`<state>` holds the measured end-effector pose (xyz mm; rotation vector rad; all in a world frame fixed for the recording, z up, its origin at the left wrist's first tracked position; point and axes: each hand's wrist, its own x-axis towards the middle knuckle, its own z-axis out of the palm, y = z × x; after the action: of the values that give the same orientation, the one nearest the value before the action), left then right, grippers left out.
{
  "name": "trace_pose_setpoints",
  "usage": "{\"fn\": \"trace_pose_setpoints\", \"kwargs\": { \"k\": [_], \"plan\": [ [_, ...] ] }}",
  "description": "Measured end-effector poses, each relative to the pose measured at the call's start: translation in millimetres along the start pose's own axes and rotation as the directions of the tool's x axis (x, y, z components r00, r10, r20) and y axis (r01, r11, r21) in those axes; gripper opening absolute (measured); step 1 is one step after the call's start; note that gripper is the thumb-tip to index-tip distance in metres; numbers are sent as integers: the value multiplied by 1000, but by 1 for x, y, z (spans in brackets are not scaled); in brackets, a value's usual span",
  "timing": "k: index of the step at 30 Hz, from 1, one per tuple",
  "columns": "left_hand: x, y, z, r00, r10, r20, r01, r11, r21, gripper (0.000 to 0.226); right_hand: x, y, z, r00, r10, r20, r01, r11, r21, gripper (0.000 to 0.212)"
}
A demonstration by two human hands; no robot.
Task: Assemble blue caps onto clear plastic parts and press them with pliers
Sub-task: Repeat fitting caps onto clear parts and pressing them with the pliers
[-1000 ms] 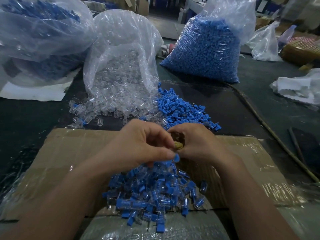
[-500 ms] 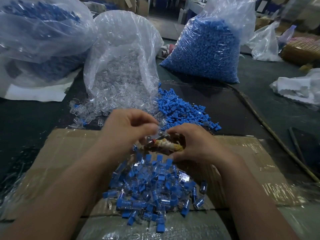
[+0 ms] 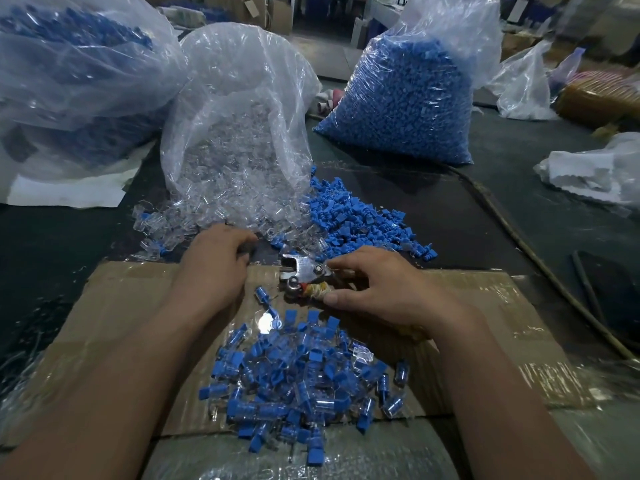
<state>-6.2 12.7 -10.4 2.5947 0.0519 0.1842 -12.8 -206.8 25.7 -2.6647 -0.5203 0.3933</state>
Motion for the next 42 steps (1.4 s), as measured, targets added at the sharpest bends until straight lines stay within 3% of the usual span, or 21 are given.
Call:
{"fn": "trace_pose_setpoints", "kwargs": {
  "k": [4, 7, 11, 15, 21, 25, 30, 42],
  "plan": [
    [-4, 3, -4, 991, -38, -126, 22, 992, -127, 20, -1, 0, -1, 1000, -14, -27, 15, 1000, 10, 58],
    [-9, 12, -13, 976, -95, -194, 17, 929, -370, 12, -1, 0, -3, 989, -6, -149, 15, 998, 59, 45],
    [-17, 23, -25, 991, -121, -66, 36, 691, -722, 24, 2, 7, -7, 930, 104, -352, -64, 990, 125, 22],
    [-25, 32, -28, 992, -107, 69, 109, 448, -888, 31, 6, 15, -5, 859, 200, -472, -125, 975, 186, 12],
    [-26, 32, -26, 986, -44, 160, 166, 321, -933, 20, 17, 9, 2, 874, 191, -447, -155, 981, 117, 16],
    [-27, 33, -25, 989, -48, 143, 151, 364, -919, 21, 23, 7, 5, 873, 177, -455, -177, 983, 43, 20],
    [-26, 34, -25, 985, -72, 156, 171, 298, -939, 21, 20, 15, 1, 882, 215, -419, -233, 972, 9, 15],
    [-25, 33, -20, 991, -47, 124, 132, 349, -928, 23, 21, 13, 1, 908, 210, -362, -234, 972, -22, 23]
  ]
}}
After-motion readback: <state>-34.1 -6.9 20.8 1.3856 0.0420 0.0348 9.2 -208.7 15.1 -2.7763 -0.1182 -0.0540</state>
